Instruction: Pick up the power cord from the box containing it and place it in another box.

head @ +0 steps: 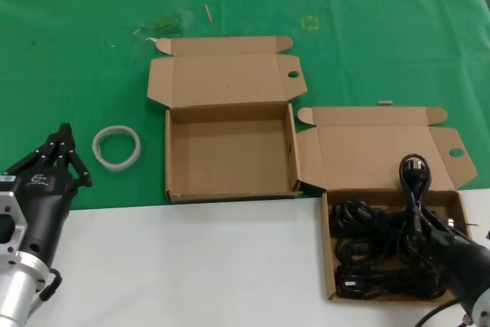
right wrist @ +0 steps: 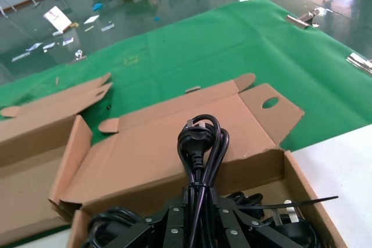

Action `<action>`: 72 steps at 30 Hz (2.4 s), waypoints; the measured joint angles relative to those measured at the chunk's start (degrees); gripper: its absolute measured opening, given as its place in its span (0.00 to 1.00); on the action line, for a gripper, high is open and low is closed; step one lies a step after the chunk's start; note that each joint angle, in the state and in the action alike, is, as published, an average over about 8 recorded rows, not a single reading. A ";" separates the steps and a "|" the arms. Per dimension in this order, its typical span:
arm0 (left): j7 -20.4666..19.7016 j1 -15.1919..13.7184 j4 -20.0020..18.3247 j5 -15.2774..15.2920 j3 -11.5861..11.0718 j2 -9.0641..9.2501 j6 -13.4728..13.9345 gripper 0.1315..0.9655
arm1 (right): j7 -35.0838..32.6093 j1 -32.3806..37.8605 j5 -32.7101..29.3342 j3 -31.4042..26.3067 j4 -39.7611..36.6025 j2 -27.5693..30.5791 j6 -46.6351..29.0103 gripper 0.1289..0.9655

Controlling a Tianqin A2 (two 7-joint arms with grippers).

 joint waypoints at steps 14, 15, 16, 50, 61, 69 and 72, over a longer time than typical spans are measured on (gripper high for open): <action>0.00 0.00 0.00 0.00 0.00 0.00 0.00 0.01 | -0.01 -4.60 -3.04 2.75 10.65 2.79 0.80 0.08; 0.00 0.00 0.00 0.00 0.00 0.00 0.00 0.01 | -0.92 -3.79 -4.11 2.22 10.98 2.55 0.40 0.08; 0.00 0.00 0.00 0.00 0.00 0.00 0.00 0.01 | -2.00 -2.64 -5.34 1.47 11.12 2.16 -0.10 0.08; 0.02 0.00 0.00 -0.02 0.00 0.00 0.00 0.01 | -14.76 36.03 -28.75 -20.05 -35.23 -24.04 -19.74 0.13; 0.02 0.00 0.00 -0.01 0.00 0.00 0.00 0.01 | -20.23 25.70 -17.60 -4.98 -13.61 -15.54 -26.92 0.29; 0.02 0.00 0.00 -0.01 0.00 0.00 0.00 0.02 | -23.03 20.62 -12.49 1.99 -6.95 -13.06 -30.88 0.47; 0.02 0.00 0.00 -0.01 0.00 0.00 0.00 0.02 | -22.55 20.20 -13.31 2.53 -6.89 -13.30 -30.67 0.56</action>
